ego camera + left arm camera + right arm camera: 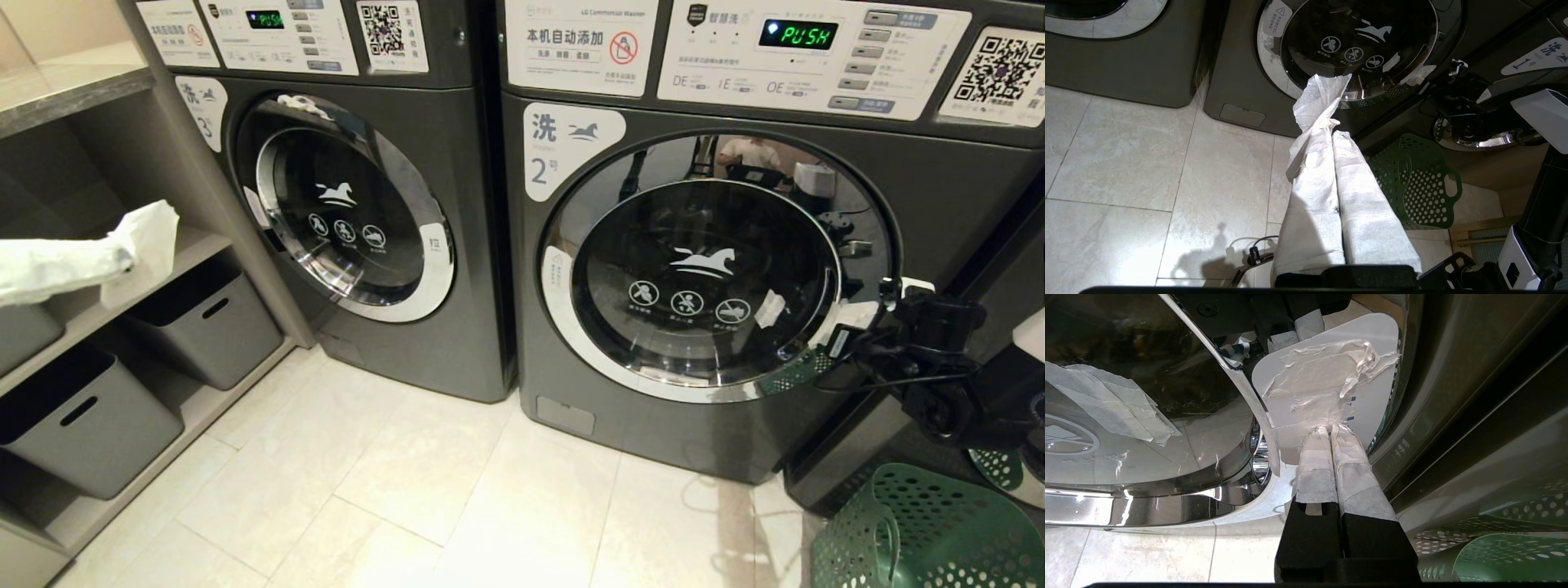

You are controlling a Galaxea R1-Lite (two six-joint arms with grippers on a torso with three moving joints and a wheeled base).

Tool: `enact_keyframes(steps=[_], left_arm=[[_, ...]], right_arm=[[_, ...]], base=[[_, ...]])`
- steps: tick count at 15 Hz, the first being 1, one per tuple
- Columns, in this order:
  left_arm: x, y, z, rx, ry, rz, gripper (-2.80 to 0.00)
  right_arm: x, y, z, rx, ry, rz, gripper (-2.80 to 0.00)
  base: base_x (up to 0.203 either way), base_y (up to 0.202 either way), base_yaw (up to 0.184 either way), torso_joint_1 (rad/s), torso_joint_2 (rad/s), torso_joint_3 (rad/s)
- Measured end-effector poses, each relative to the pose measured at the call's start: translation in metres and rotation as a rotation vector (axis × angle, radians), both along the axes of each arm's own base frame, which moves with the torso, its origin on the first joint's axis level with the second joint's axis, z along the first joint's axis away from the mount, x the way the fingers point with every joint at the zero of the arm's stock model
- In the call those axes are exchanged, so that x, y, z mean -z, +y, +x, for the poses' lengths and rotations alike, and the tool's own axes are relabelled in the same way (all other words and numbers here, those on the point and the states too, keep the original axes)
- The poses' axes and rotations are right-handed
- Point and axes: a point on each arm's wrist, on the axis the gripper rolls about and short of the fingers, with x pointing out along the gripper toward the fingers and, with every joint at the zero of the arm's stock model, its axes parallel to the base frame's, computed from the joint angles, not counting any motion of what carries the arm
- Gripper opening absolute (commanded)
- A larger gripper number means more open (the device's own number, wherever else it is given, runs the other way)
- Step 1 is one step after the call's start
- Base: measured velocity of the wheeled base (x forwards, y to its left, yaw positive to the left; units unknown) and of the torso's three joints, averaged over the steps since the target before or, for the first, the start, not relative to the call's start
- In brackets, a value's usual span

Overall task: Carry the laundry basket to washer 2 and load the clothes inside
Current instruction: Press the washing machine door tightly with the right hand

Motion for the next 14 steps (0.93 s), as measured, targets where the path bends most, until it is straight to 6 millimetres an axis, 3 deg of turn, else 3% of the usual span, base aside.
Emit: enact_keyframes(steps=[14], left_arm=[[0.009, -0.002, 0.005, -0.021, 0.026, 0.017, -2.80]], right_arm=[[-0.006, -0.005, 0.008, -0.015, -0.043, -0.019, -2.80]], base=[[0.000, 0.000, 0.000, 0.000, 0.00, 0.000]])
